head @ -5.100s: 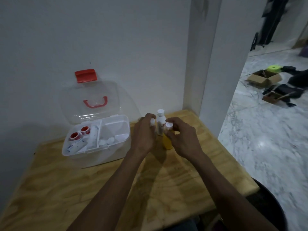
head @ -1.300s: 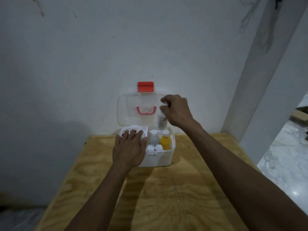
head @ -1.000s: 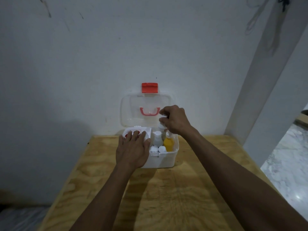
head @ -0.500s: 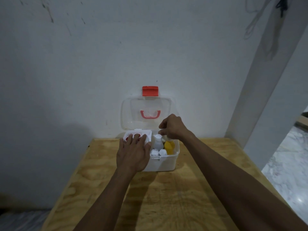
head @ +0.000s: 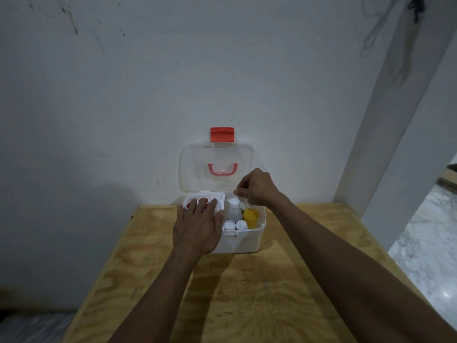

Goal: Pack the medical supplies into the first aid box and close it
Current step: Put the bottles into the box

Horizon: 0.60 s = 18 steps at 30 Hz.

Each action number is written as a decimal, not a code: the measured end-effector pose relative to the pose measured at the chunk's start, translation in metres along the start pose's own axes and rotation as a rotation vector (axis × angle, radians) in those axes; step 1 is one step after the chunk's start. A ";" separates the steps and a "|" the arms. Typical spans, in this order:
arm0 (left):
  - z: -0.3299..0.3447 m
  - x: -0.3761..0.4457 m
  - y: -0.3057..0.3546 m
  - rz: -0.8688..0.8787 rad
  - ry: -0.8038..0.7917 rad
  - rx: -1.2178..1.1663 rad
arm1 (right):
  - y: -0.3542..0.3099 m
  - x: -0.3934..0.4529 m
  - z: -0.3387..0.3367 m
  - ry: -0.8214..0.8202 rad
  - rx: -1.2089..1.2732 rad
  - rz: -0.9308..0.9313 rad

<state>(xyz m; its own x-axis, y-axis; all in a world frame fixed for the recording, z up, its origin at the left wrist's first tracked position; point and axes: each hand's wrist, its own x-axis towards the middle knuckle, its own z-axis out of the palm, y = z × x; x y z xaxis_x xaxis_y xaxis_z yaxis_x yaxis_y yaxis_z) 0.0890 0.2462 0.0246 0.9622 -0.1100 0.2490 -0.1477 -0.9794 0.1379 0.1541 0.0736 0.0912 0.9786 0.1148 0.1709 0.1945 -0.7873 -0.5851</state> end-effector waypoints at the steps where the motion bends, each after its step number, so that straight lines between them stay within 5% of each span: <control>1: 0.000 0.000 0.000 0.000 -0.001 0.000 | 0.000 0.000 0.001 -0.004 0.001 -0.002; 13: -0.001 0.000 0.000 0.004 -0.002 0.004 | 0.001 0.002 -0.002 -0.014 -0.004 -0.011; 18: -0.001 0.000 0.000 0.012 0.006 0.010 | -0.015 0.008 -0.018 0.205 0.031 -0.121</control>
<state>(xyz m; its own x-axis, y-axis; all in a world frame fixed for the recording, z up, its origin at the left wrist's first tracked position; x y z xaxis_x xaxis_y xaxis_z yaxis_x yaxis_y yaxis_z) 0.0888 0.2466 0.0255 0.9590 -0.1203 0.2567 -0.1566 -0.9796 0.1259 0.1576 0.0757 0.1157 0.9146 0.0796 0.3964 0.3145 -0.7562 -0.5738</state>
